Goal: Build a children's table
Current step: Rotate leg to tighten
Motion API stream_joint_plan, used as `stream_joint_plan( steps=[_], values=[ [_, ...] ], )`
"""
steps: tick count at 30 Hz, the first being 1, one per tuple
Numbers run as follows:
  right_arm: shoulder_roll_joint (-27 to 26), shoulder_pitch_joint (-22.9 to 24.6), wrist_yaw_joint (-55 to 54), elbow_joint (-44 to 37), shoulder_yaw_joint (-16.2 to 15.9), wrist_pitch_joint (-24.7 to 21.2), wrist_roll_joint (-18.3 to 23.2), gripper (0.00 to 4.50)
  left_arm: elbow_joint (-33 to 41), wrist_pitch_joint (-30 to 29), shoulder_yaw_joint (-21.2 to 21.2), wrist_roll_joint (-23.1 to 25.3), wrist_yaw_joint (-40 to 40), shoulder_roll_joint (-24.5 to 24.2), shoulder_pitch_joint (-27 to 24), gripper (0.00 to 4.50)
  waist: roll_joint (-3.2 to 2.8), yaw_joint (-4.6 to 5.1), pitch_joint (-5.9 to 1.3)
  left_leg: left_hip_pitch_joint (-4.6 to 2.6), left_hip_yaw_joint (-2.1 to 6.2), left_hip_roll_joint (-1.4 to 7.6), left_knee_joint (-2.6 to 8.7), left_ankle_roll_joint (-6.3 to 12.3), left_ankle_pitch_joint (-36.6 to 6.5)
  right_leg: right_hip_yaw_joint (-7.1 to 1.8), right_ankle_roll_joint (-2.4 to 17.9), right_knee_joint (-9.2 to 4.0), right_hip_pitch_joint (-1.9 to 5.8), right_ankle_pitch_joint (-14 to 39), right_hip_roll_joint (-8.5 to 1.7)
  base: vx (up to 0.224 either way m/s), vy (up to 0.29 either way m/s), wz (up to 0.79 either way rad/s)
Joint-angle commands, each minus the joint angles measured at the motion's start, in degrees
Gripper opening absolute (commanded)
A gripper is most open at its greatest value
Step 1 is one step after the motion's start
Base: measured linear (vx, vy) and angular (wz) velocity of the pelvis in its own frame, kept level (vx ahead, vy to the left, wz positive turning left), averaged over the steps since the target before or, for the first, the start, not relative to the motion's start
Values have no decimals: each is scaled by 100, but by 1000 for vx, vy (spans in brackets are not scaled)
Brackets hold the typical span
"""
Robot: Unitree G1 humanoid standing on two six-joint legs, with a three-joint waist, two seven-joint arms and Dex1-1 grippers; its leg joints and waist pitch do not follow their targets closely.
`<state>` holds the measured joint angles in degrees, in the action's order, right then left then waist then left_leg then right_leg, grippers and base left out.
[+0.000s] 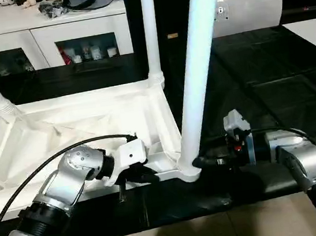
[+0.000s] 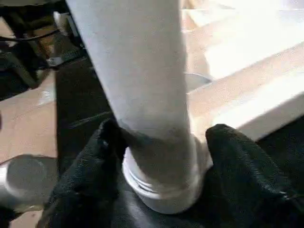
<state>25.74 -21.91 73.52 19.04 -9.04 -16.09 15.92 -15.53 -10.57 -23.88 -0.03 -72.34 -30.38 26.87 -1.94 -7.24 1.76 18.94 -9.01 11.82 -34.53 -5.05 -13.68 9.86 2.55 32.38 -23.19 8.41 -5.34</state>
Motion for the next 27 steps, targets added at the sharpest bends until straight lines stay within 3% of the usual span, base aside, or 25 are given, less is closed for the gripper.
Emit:
stream_joint_plan(
  steps=[1, 8, 9, 14, 15, 17, 21, 24, 25, 27],
  values=[
    [-19, -112, 167, 107, -37, 2, 85, 275, -5, 120, -341, 124, -313, 15, -10, 0, 61, 5, -348, 67, -14, 185, 395, 464, -268, -403, 563, -307, 374, 1813, -406, 0, 0, 0],
    [-63, -163, 292, 241, -80, 36, 71, 219, -68, 227, -386, 160, -325, 44, -18, 0, 76, -70, -353, 64, -20, 193, 389, 456, -178, -409, 568, -292, 368, 1775, -407, 0, 0, 0],
    [-64, -160, 308, 244, -94, 35, 80, 205, -72, 231, -379, 171, -304, 43, -26, 0, 105, -69, -349, 69, -23, 187, 392, 442, -201, -408, 534, -301, 374, 1832, -406, 0, 0, 0],
    [-61, -86, 376, 203, -132, 38, 107, 198, -42, 201, -366, 159, -231, 45, -84, 0, 97, -76, -350, 62, -24, 179, 395, 411, -247, -405, 458, -314, 371, 1960, -406, 0, 0, 0],
    [-68, -66, 386, 187, -130, 33, 108, 198, -38, 199, -363, 156, -219, 48, -96, 0, 72, -80, -350, 64, -20, 179, 394, 408, -241, -405, 452, -312, 370, 1962, -407, 0, 0, 0],
    [-76, 5, 393, 99, -129, -1, 135, 197, -36, 150, -346, 147, -163, 81, -115, 0, 86, -78, -352, 63, -24, 180, 392, 410, -240, -405, 447, -316, 368, 1939, -402, 0, 0, 0],
    [-224, 266, 12, -250, -85, -171, 180, 197, 47, -282, -235, 123, 197, 271, -171, 0, 78, -91, -348, 56, -24, 191, 398, 391, -250, -412, 464, -316, 370, 1897, -402, 0, 0, 0],
    [-619, 195, -1156, -190, 30, -402, -140, 197, 153, -852, -90, 108, 676, 538, -153, 0, 79, -56, -300, 52, -28, 161, 425, 290, -488, -392, 346, -383, 362, 2319, -394, 0, 0, 0],
    [-836, 114, -1772, -88, 107, -507, -316, 197, 186, -1092, -48, 115, 875, 675, -118, 0, 94, 10, -241, 5, -44, 96, 420, 137, -824, -329, 87, -517, 327, 3034, -384, 0, 0, 0],
    [-1061, 28, -2261, 26, 225, -663, -368, 196, 175, -1283, -12, 124, 1069, 838, -72, 0, 96, 48, -222, -63, -52, 34, 386, 69, -1028, -251, -155, -622, 289, 3558, -371, 0, 0, 0]
  ],
)
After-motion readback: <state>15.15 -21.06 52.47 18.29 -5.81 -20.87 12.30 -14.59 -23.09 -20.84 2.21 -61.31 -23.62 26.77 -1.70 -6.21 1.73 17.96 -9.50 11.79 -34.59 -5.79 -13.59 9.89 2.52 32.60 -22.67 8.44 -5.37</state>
